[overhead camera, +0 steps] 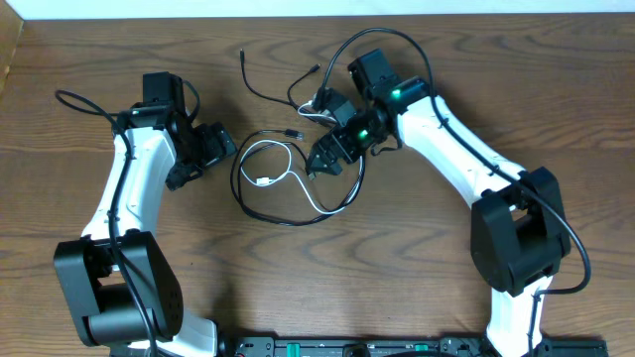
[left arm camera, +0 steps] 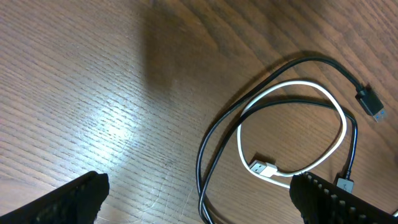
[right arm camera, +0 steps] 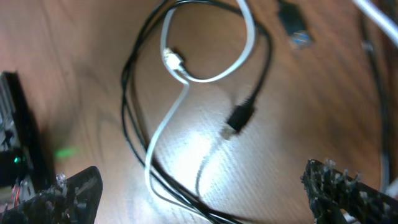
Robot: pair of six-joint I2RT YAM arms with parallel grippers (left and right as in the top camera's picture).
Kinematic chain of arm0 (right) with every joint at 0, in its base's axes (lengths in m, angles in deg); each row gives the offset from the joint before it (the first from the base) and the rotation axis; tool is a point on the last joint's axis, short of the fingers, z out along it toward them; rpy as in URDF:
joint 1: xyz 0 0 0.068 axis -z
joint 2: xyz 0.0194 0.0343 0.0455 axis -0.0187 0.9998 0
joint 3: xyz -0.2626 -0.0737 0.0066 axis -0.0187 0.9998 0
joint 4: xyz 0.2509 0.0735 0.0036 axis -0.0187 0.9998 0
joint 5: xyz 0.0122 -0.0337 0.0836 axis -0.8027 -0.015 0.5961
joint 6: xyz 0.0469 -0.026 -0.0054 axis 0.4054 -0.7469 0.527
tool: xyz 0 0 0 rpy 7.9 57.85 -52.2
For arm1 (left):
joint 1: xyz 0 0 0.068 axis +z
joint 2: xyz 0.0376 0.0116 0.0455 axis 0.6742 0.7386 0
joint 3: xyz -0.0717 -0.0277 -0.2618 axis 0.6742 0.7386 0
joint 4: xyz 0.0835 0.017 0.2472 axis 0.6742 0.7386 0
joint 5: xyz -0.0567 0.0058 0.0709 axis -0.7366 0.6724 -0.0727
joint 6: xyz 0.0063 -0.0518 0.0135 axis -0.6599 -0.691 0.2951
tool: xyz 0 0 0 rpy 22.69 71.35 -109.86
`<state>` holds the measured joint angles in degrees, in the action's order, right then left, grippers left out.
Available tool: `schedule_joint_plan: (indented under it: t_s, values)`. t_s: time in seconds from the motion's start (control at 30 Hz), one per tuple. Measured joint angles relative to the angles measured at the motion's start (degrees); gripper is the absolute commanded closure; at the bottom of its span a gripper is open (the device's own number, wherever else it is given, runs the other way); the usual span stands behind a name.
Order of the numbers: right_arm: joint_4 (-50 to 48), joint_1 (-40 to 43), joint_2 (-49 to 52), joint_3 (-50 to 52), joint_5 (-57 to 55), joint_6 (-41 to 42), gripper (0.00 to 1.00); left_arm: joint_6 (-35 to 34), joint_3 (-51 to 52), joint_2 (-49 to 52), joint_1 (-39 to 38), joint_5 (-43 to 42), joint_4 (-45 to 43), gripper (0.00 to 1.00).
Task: Untangle cables
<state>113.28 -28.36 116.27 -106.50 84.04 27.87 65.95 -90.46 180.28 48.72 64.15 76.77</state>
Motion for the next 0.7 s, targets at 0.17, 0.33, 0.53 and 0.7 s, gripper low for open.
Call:
schedule_joint_plan:
  t_s: [0.17, 0.33, 0.53, 0.7]
  values:
    - [0.0, -2.9, 0.0, 1.9, 1.0, -2.6, 0.01, 0.0, 0.0, 0.0, 0.0, 0.0, 0.0, 0.02]
    - [-1.4, -6.2, 0.0, 4.3, 0.5, -3.7, 0.01, 0.0, 0.0, 0.0, 0.0, 0.0, 0.0, 0.02]
    - [-5.3, -10.3, 0.0, 8.3, -3.0, -4.3, 0.01, 0.0, 0.0, 0.0, 0.0, 0.0, 0.0, 0.02]
    - [-7.5, -12.8, 0.0, 9.7, -6.3, -4.4, 0.01, 0.0, 0.0, 0.0, 0.0, 0.0, 0.0, 0.02]
